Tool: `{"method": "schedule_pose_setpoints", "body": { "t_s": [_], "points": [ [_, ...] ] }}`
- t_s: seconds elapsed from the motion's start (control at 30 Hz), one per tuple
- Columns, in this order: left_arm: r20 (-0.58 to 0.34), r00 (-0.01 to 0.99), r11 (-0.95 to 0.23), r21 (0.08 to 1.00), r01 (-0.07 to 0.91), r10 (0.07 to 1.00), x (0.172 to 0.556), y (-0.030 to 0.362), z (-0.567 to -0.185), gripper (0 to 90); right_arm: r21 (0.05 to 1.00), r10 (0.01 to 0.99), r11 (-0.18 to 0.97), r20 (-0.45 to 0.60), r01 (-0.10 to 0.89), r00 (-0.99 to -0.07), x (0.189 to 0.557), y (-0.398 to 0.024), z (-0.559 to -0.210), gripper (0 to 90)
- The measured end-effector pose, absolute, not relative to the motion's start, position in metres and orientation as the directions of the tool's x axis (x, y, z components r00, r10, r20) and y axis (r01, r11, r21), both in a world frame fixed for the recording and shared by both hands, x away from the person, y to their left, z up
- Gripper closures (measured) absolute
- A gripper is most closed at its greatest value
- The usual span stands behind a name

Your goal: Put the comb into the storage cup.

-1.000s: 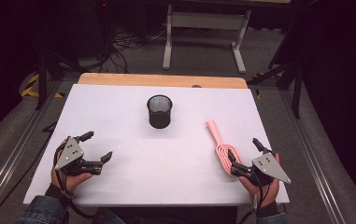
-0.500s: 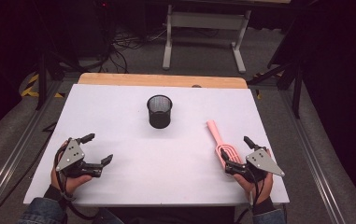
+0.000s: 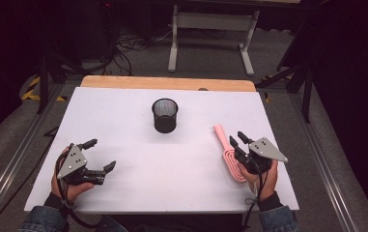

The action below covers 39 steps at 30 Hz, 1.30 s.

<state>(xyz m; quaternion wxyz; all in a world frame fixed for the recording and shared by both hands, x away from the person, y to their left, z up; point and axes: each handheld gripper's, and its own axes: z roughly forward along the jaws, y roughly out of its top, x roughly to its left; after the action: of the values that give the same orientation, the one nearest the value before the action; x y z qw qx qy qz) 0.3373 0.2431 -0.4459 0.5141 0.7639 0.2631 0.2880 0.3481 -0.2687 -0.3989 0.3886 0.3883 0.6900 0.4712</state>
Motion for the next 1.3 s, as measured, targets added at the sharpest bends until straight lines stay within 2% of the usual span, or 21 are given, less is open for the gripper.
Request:
{"method": "schedule_pose_setpoints", "body": {
  "t_s": [0.13, 0.17, 0.27, 0.4, 0.57, 0.67, 0.8, 1.0, 1.3],
  "points": [
    [0.173, 0.699, -0.340, 0.934, 0.106, 0.694, 0.337, 0.243, -0.446, 5.6, 0.941, 0.898, 0.252, -0.140, 0.225, -0.418, 0.369, -0.273, -0.396, 88.9],
    [0.174, 0.698, -0.339, 0.935, 0.105, 0.694, 0.337, 0.243, -0.446, 5.6, 0.937, 0.896, 0.255, -0.137, 0.238, -0.421, 0.374, -0.273, -0.397, 89.9],
    [0.173, 0.698, -0.340, 0.934, 0.108, 0.695, 0.337, 0.243, -0.446, 5.8, 0.908, 0.894, 0.265, -0.106, 0.325, -0.435, 0.394, -0.275, -0.400, 90.0],
    [0.178, 0.700, -0.344, 0.933, 0.102, 0.691, 0.336, 0.241, -0.445, 5.8, 0.877, 0.905, 0.279, -0.104, 0.391, -0.413, 0.414, -0.276, -0.400, 90.0],
    [0.180, 0.699, -0.344, 0.933, 0.101, 0.692, 0.336, 0.241, -0.445, 5.8, 0.840, 0.910, 0.258, -0.046, 0.477, -0.411, 0.434, -0.276, -0.400, 90.0],
    [0.179, 0.700, -0.345, 0.933, 0.101, 0.691, 0.336, 0.241, -0.446, 5.7, 0.791, 0.903, 0.304, -0.062, 0.531, -0.425, 0.448, -0.266, -0.406, 90.0],
    [0.183, 0.700, -0.346, 0.933, 0.097, 0.690, 0.336, 0.240, -0.446, 5.8, 0.747, 0.902, 0.350, -0.104, 0.565, -0.420, 0.460, -0.258, -0.413, 90.0],
    [0.182, 0.706, -0.349, 0.932, 0.098, 0.684, 0.336, 0.240, -0.446, 5.8, 0.694, 0.902, 0.372, -0.112, 0.617, -0.418, 0.471, -0.255, -0.422, 90.0],
    [0.180, 0.710, -0.354, 0.929, 0.103, 0.681, 0.337, 0.239, -0.447, 6.1, 0.625, 0.860, 0.465, -0.150, 0.627, -0.488, 0.472, -0.246, -0.421, 90.0]
  ]
}}
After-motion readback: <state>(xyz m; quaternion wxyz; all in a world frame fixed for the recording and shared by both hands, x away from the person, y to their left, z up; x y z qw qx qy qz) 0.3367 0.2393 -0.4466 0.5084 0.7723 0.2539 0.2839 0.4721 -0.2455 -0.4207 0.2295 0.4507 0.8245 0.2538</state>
